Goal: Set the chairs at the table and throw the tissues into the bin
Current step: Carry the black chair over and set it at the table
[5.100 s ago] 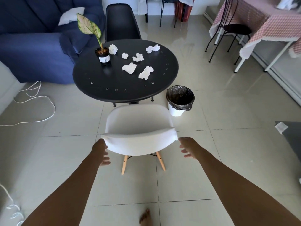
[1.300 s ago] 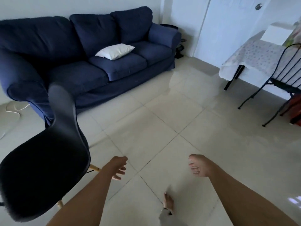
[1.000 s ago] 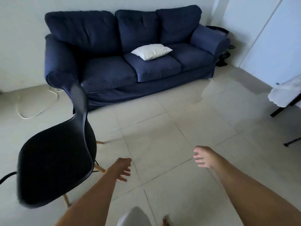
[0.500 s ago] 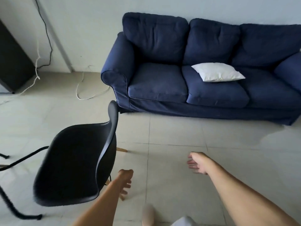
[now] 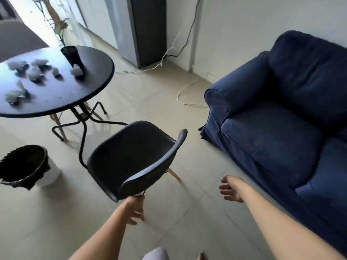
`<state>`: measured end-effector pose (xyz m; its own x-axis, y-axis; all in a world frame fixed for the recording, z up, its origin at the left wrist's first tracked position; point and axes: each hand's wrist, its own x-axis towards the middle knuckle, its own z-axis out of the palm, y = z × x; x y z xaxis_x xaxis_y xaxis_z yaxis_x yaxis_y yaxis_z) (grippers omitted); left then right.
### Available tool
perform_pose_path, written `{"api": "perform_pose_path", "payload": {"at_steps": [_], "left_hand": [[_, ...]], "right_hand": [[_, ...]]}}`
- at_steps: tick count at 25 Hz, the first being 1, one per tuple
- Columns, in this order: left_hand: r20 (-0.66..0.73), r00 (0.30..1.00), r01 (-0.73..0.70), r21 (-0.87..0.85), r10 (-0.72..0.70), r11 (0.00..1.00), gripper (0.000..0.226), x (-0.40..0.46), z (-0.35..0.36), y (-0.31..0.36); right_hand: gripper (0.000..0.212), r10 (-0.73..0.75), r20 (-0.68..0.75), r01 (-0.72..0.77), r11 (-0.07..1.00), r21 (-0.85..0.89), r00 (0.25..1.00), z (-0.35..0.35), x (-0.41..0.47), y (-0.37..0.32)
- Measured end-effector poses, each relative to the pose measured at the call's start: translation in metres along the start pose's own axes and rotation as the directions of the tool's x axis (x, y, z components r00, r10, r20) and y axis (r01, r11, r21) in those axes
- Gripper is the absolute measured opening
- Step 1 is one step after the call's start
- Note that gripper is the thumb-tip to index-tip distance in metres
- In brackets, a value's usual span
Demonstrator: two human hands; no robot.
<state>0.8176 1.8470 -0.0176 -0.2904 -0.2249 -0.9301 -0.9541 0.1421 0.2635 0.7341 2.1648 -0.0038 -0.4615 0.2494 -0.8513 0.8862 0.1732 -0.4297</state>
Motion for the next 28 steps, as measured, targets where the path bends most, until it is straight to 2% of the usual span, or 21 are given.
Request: {"api": "perform_pose_path", "payload": {"at_steps": [3,7,10,13,17,20,22,23,25,28], "left_hand": [[-0.029,0.998,0.052,-0.206,-0.059,0.977,0.032,-0.003,-0.005,-0.023],[-0.103,0.989,0.044,-0.462,-0.103,0.886,0.032,0.0,-0.009,-0.039],[-0.117,0.984,0.041,-0.596,-0.138,0.802,0.036,0.002,-0.012,-0.035],[-0.119,0.982,0.017,-0.721,-0.147,0.693,0.045,-0.001,-0.015,-0.021],[-0.129,0.976,-0.034,-0.883,-0.173,0.467,0.046,-0.005,-0.025,0.006],[-0.106,0.969,-0.021,-0.934,-0.221,0.357,0.047,-0.011,-0.03,0.032],[-0.088,0.966,0.003,-0.935,-0.242,0.354,0.051,-0.008,-0.034,0.046],[-0.083,0.968,0.007,-0.935,-0.237,0.355,0.052,-0.003,-0.034,0.051],[-0.109,0.966,-0.015,-0.929,-0.235,0.37,0.049,-0.005,-0.028,0.059],[-0.131,0.949,-0.025,-0.937,-0.285,0.348,0.031,-0.008,-0.018,0.064]], "right_hand": [[0.019,-0.049,0.103,0.062,0.99,-0.127,0.994,0.014,0.017,-0.048],[0.025,-0.092,0.198,0.138,0.962,-0.235,0.976,0.047,0.033,-0.102],[0.035,-0.158,0.215,0.195,0.967,-0.164,0.964,0.073,0.044,-0.134],[0.041,-0.144,0.23,0.175,0.977,-0.121,0.962,0.088,0.06,-0.154],[0.053,-0.033,0.309,0.069,0.992,-0.107,0.951,0.103,0.07,-0.184],[0.08,0.092,0.4,-0.025,0.985,-0.169,0.912,0.114,0.083,-0.212],[0.103,0.203,0.445,-0.112,0.969,-0.222,0.872,0.123,0.094,-0.226],[0.106,0.253,0.465,-0.138,0.954,-0.267,0.848,0.125,0.097,-0.23],[0.094,0.3,0.507,-0.128,0.929,-0.346,0.808,0.13,0.089,-0.235],[0.062,0.367,0.47,-0.102,0.862,-0.497,0.803,0.137,0.071,-0.23]]}}
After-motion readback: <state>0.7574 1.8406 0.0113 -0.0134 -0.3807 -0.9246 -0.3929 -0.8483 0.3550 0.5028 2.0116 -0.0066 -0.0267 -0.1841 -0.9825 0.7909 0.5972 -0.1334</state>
